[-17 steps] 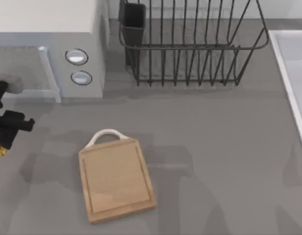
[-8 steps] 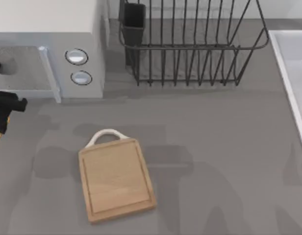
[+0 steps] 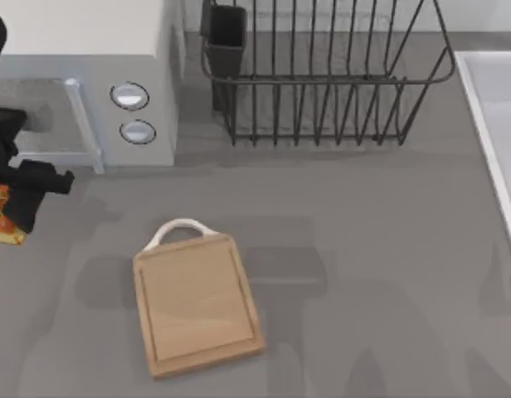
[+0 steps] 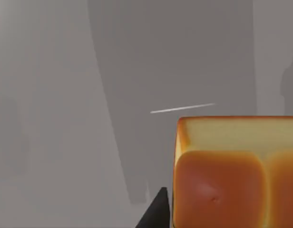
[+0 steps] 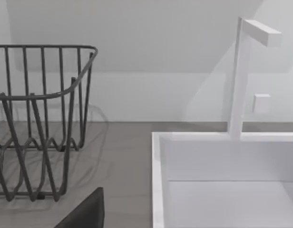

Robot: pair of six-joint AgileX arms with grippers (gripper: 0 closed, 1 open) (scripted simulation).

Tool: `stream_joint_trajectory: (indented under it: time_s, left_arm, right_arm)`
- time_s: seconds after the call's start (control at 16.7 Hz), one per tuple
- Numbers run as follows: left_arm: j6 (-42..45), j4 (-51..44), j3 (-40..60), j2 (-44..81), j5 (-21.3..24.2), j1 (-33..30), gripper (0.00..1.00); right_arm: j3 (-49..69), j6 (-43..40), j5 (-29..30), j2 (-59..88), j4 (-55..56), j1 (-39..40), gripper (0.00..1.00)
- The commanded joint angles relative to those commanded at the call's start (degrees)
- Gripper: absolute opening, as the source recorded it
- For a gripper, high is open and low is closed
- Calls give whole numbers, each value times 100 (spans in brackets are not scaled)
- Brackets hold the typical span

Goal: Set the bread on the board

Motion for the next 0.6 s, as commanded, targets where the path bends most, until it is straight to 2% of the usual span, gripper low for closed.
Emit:
stream_joint_trajectory:
  time_s: [0.18, 0.3, 0.6]
  left_arm:
    - [-1061, -39, 7, -51, -5, -769, 0]
    - [-2062, -45, 62, -26, -15, -1355, 0]
    - [-5399, -85, 94, 199, -35, -2677, 0]
  right_arm:
    - [0, 0, 0, 0, 0, 0, 100]
    - [0, 0, 0, 0, 0, 0, 100]
    - [0, 0, 0, 0, 0, 0, 100]
